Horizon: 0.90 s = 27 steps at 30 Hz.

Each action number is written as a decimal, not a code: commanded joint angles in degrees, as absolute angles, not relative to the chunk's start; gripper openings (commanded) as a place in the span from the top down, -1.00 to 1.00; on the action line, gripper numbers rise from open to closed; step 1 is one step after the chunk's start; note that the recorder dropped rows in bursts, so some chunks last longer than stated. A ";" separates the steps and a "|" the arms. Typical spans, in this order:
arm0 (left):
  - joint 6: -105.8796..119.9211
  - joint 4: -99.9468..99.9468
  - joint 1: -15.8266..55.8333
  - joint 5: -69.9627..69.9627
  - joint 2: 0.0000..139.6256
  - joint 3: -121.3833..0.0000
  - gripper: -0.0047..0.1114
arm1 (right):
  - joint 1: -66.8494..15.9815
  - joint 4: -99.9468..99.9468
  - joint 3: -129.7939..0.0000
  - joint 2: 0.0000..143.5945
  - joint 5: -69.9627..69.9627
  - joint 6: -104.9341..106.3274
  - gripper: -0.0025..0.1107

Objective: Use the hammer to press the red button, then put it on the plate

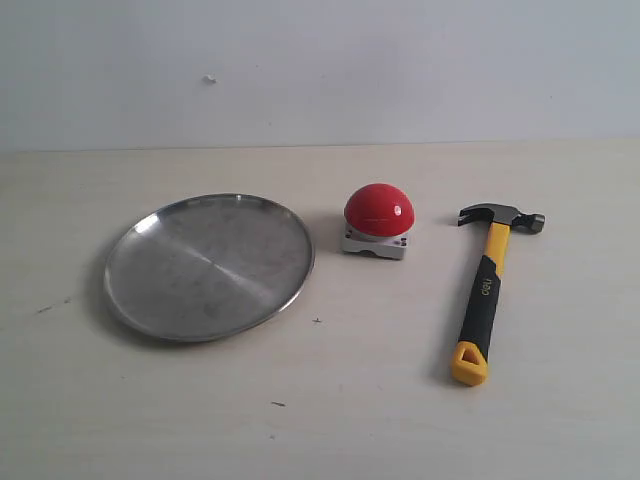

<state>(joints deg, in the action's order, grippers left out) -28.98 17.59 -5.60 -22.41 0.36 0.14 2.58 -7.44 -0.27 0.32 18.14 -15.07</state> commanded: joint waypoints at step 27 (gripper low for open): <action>-28.93 17.27 -5.67 -22.18 0.00 0.00 0.92 | 2.72 11.37 -46.96 44.41 22.88 -5.38 0.96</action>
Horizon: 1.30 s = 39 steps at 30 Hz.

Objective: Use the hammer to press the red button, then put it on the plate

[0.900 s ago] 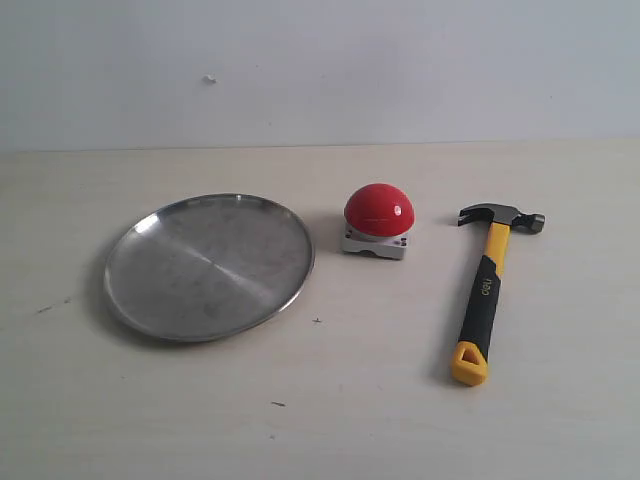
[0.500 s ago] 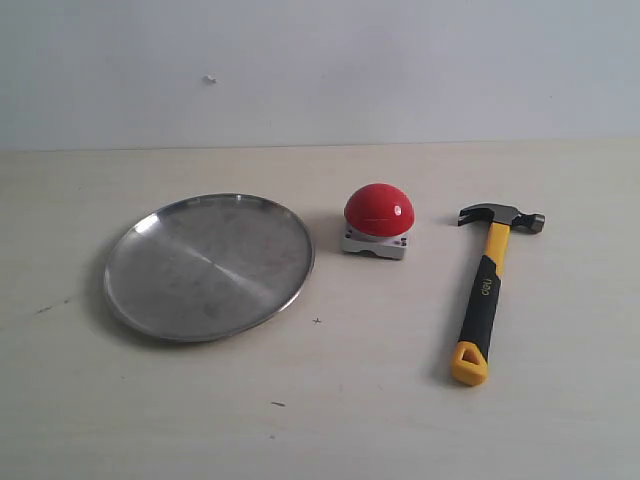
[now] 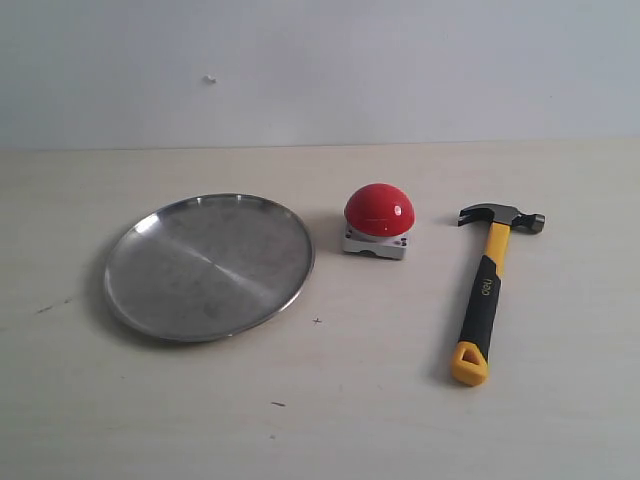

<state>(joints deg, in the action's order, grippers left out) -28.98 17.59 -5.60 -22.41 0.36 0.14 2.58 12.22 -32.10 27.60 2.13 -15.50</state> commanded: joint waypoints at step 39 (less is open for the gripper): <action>-28.93 17.27 -5.67 -22.18 0.00 0.00 0.92 | 2.72 25.53 -83.74 115.61 50.32 7.22 0.86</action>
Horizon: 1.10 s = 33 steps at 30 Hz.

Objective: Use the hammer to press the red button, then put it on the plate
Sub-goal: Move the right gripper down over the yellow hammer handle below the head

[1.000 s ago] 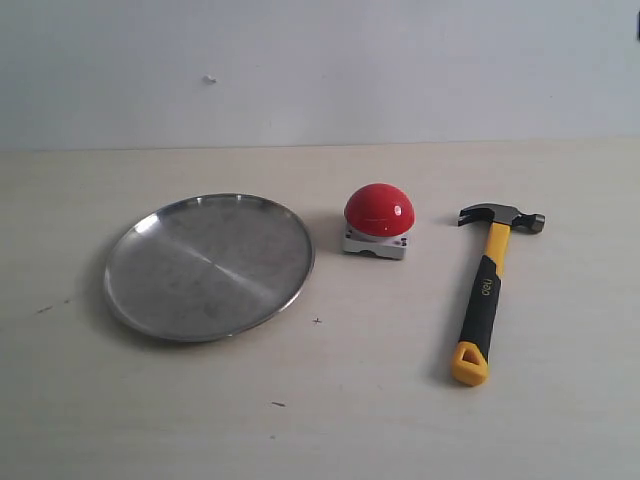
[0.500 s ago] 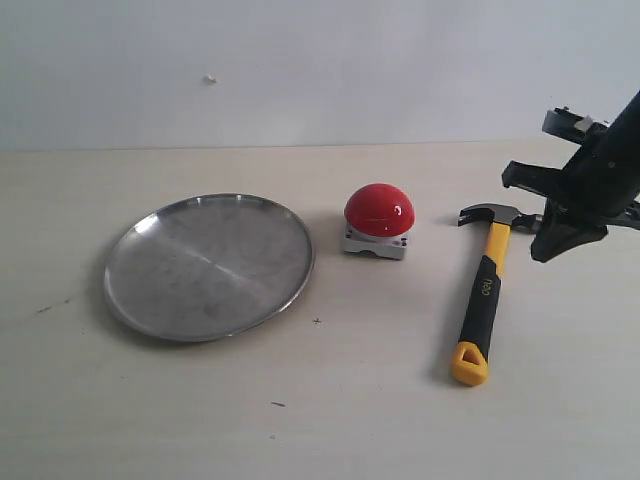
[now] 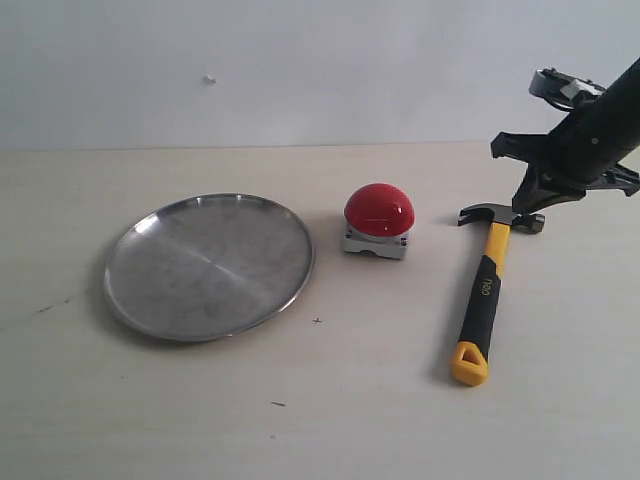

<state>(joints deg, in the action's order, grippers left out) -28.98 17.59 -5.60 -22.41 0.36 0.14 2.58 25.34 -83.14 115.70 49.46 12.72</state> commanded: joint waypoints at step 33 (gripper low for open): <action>-28.93 17.27 -4.40 -22.18 0.00 0.00 0.92 | -6.01 3.46 -93.53 125.05 54.68 -23.59 -0.17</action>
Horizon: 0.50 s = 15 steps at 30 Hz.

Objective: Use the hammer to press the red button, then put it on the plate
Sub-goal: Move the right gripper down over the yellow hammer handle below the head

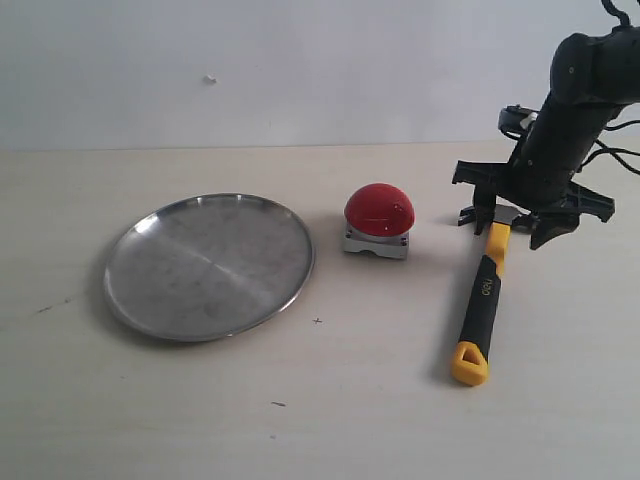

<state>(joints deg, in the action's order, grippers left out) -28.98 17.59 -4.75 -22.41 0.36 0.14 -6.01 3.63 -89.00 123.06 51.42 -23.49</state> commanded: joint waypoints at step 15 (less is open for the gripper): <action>-28.93 17.27 -3.90 -22.18 0.00 0.00 0.92 | -6.01 2.42 -97.06 130.84 53.97 -23.75 -0.14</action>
